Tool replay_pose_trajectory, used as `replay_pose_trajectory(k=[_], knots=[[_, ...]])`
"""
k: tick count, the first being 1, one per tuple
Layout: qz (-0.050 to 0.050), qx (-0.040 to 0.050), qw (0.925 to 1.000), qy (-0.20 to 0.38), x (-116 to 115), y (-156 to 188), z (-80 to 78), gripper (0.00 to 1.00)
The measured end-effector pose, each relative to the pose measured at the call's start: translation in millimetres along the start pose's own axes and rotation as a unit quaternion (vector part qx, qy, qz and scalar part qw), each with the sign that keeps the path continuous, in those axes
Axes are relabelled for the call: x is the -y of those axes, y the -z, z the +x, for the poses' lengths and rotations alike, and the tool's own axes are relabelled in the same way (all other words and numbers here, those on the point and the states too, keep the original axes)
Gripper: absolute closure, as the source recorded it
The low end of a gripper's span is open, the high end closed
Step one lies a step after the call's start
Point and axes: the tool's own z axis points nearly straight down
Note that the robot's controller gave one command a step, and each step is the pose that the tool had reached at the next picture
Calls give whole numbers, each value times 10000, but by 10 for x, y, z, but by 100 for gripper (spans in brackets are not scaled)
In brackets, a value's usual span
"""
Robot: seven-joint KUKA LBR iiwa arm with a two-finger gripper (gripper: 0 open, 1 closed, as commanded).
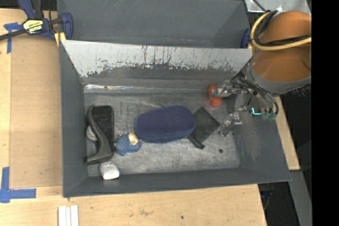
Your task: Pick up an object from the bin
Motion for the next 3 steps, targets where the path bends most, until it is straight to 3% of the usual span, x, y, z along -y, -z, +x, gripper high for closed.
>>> replay_pose_trajectory(k=[1,2,3], knots=[[10,45,9886,1507,-67,-1260,-526,0],[18,126,9886,1501,-72,-1203,-571,100],[27,65,9510,3090,122,-593,-648,100]])
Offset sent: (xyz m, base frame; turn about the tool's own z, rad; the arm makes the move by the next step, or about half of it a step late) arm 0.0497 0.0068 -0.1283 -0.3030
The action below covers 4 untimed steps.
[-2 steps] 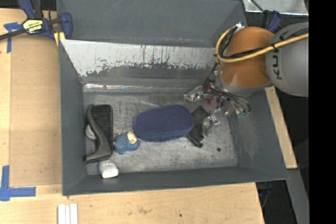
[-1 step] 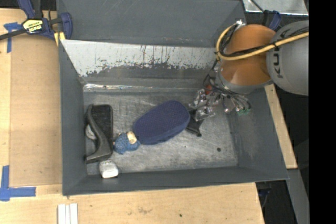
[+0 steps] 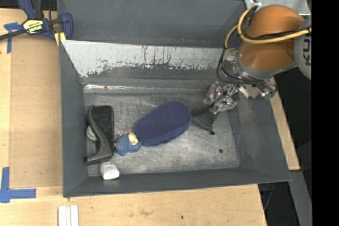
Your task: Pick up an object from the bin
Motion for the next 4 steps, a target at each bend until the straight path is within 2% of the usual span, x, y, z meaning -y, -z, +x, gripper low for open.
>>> replay_pose_trajectory(k=[1,2,3,4], knots=[[12,13,9999,137,32,982,-10,100],[-26,-19,9999,127,22,927,4,0],[-65,-47,9997,212,-664,-237,-115,0],[-12,-12,9942,1071,-1053,-652,-875,0]])
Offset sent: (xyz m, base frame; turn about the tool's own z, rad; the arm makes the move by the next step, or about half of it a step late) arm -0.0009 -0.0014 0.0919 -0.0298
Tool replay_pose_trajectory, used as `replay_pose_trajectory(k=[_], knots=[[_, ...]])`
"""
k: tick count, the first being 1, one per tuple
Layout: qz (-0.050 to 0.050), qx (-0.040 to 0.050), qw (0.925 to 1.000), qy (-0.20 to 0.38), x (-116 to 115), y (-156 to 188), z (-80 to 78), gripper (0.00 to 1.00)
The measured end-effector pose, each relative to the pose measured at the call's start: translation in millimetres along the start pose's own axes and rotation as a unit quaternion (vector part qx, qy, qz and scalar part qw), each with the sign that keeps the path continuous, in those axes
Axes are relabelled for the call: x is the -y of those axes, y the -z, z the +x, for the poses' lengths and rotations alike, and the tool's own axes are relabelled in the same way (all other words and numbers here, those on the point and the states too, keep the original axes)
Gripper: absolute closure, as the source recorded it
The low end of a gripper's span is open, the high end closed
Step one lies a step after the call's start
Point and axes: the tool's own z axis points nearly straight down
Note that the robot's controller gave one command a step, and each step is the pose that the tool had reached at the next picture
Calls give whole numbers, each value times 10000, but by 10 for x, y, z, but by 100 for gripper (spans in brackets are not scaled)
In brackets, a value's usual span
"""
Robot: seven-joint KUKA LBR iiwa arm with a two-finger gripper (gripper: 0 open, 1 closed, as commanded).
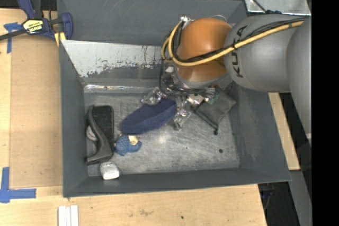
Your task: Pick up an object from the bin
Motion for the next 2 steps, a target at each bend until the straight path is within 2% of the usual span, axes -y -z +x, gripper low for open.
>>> replay_pose_trajectory(k=[1,2], knots=[[33,85,10000,-30,21,54,-35,100],[16,35,9999,-113,30,1452,-124,100]])
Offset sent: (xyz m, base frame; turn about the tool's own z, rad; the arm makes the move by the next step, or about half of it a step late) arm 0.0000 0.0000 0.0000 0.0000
